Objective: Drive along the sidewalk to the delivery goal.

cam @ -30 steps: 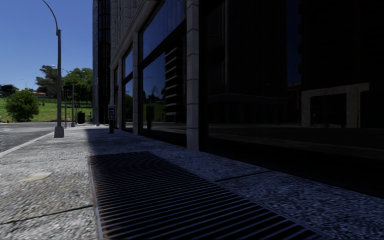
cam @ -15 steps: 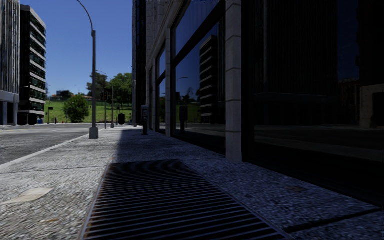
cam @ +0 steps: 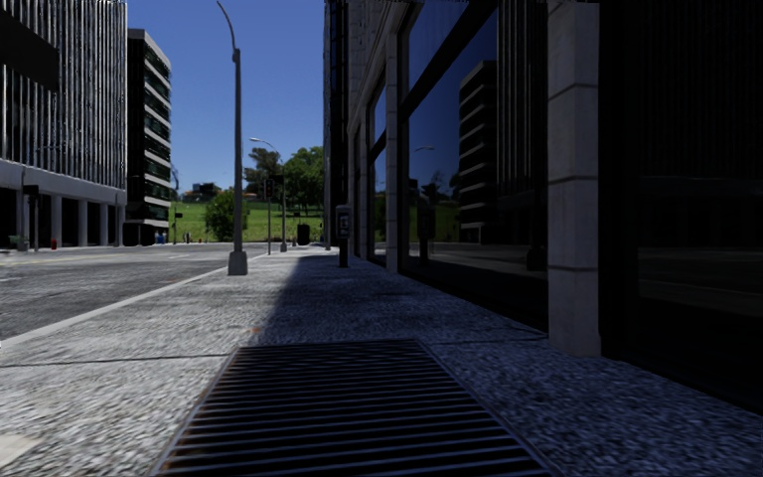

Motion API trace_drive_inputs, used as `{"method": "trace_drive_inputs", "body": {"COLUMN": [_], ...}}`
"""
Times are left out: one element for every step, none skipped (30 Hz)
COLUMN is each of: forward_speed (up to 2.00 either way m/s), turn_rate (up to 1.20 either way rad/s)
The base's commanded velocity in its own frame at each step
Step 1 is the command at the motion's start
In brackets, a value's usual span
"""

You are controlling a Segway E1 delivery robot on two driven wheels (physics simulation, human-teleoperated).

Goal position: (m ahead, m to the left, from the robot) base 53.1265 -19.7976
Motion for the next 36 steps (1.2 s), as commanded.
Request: {"method": "trace_drive_inputs", "body": {"forward_speed": [2.00,2.00,2.00,2.00,2.00,2.00,2.00,2.00,2.00,2.00,2.00,2.00,2.00,2.00,2.00,2.00,2.00,2.00,2.00,2.00,2.00,2.00,2.00,2.00,2.00,2.00,2.00,2.00,2.00,2.00,2.00,2.00,2.00,2.00,2.00,2.00], "turn_rate": [0.48,0.48,0.48,0.48,0.48,0.48,0.48,0.48,0.48,0.48,0.48,0.41,0.41,0.31,0.29,0.00,0.00,0.00,0.00,0.00,0.00,0.00,0.00,0.00,0.00,0.00,0.00,0.00,0.00,0.00,0.00,0.00,0.00,0.11,0.11,0.15]}}
